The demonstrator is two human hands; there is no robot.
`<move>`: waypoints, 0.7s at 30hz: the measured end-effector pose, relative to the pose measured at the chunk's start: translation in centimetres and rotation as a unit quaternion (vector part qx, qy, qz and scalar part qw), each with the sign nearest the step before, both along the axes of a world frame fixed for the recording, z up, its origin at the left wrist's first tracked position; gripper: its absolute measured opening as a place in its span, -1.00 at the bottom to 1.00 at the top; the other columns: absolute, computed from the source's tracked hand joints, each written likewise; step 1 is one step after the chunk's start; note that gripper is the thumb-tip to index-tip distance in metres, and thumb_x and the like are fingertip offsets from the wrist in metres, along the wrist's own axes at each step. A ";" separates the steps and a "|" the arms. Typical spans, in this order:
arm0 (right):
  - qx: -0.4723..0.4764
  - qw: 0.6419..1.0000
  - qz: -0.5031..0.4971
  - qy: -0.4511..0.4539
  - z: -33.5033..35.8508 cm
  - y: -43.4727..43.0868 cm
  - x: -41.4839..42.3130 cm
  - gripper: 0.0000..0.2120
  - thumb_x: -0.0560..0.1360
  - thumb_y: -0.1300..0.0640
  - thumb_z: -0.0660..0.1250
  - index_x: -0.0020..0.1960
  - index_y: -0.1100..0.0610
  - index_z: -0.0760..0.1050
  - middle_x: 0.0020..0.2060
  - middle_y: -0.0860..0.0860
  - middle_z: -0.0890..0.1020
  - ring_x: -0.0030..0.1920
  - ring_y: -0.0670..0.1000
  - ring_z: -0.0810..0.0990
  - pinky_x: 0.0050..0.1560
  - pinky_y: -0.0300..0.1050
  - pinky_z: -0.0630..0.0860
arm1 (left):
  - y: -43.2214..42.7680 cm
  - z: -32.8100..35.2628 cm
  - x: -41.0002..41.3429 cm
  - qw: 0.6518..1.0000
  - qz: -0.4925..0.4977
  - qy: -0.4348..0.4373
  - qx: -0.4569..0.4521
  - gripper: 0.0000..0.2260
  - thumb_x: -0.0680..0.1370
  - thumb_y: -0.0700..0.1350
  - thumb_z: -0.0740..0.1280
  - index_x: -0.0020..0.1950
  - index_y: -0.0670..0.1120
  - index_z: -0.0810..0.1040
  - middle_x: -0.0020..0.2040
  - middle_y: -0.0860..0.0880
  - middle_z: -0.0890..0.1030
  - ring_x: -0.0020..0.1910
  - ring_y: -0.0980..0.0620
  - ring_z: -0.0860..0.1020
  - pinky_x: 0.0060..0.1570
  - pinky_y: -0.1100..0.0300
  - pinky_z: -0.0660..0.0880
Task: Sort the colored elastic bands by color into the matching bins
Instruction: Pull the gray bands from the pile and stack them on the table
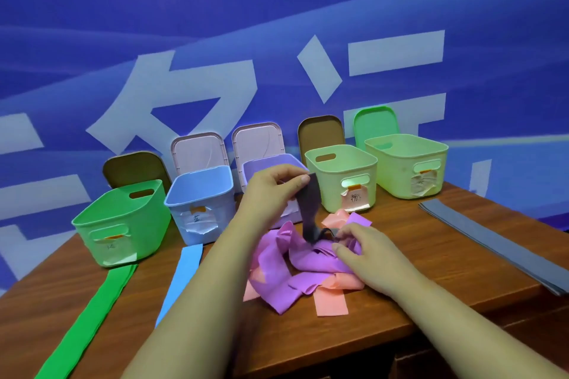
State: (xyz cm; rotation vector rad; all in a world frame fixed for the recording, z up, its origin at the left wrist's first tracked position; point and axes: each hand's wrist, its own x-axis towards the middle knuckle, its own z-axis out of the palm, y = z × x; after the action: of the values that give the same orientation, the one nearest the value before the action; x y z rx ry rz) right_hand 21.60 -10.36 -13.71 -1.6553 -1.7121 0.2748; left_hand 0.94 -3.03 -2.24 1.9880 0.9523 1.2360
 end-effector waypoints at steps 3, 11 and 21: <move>0.003 0.999 -0.030 0.014 0.6 -0.2 -0.3 -0.69 0.54 -0.36 0.31 0.03 -0.14 0.54 -0.09 -0.21 0.62 -0.05 -0.20 0.59 0.04 -0.06 0.60 | -0.4 3.7 0.8 0.999 -0.006 0.020 0.026 -0.90 0.62 -0.10 0.46 0.06 0.02 0.77 -0.11 0.11 0.74 -0.20 0.16 0.62 -0.20 0.24 0.61; 0.067 0.994 -0.026 0.083 4.7 -0.3 0.4 -0.42 0.50 -0.45 0.25 0.38 -0.13 0.41 0.25 -0.19 0.54 0.26 -0.11 0.54 0.29 -0.03 0.52 | -1.9 11.1 3.4 0.995 0.000 0.017 0.103 -0.90 0.62 -0.05 0.45 -0.02 0.00 0.76 -0.22 0.05 0.72 -0.34 0.10 0.59 -0.30 0.18 0.62; 0.065 0.961 -0.001 0.268 7.4 -1.9 1.3 -0.87 0.66 -0.07 0.33 0.02 -0.03 0.55 -0.18 -0.11 0.68 -0.09 -0.04 0.67 -0.04 -0.05 0.58 | -1.9 15.0 6.9 0.994 0.038 -0.001 0.105 -0.84 0.64 -0.15 0.36 0.01 -0.07 0.75 -0.15 -0.01 0.70 -0.25 0.07 0.62 -0.39 0.36 0.52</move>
State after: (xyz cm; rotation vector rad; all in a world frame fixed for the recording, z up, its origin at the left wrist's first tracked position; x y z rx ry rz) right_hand 22.88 -12.23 -6.33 -1.3296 -1.2881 0.5425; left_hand 7.85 -4.90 12.73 2.1259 0.9384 1.4313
